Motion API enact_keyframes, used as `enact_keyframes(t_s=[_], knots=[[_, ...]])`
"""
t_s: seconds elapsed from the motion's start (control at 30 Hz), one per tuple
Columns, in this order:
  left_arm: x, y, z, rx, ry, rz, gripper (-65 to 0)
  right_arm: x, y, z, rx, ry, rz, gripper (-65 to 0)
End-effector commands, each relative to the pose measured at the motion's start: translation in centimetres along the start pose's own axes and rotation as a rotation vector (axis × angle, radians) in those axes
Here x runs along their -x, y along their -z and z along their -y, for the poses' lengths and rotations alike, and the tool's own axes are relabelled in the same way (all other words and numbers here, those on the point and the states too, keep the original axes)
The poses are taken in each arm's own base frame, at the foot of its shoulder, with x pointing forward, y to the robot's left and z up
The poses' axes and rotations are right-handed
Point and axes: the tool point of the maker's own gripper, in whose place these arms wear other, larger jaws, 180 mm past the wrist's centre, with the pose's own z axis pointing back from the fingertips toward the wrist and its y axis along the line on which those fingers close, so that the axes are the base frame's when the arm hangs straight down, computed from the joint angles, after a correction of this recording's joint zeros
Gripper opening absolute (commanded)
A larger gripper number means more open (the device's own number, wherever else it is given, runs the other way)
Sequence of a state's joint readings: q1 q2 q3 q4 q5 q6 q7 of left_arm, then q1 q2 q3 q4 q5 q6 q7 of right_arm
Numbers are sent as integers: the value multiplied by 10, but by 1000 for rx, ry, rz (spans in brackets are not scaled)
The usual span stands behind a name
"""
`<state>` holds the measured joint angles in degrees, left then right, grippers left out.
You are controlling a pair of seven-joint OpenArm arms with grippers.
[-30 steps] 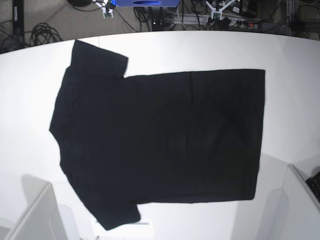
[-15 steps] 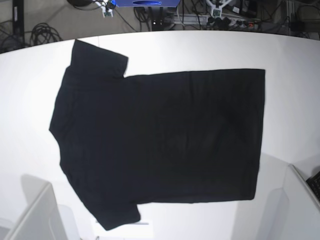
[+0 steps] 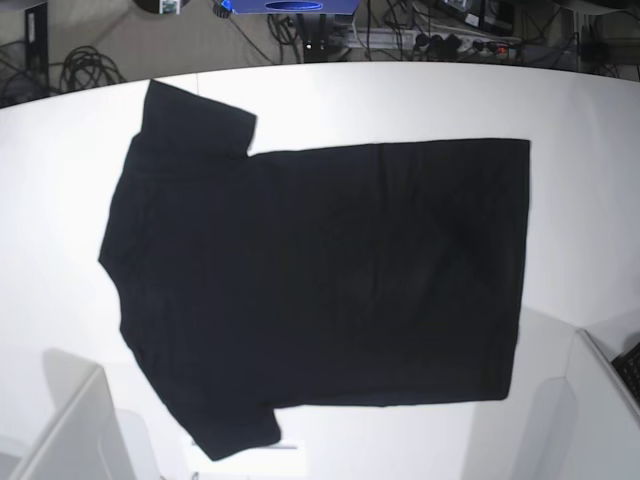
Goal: Fold the T-shirt properly
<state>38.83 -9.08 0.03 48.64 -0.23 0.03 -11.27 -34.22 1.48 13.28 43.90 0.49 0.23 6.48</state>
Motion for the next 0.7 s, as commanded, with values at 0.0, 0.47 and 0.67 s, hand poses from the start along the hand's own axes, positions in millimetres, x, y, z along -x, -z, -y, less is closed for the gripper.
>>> enact_keyframes(t_s=[0.0, 0.47, 0.67], knots=[[-1, -8, -6, -7, 14, 20, -650, 9, -7, 11, 24, 6, -3, -650], [-101, -108, -29, -28, -64, 349, -650, -82, -86, 46, 131, 88, 209, -650], [-152, -150, -24, 24, -61, 485, -650, -151, -129, 50, 144, 83, 341, -650]])
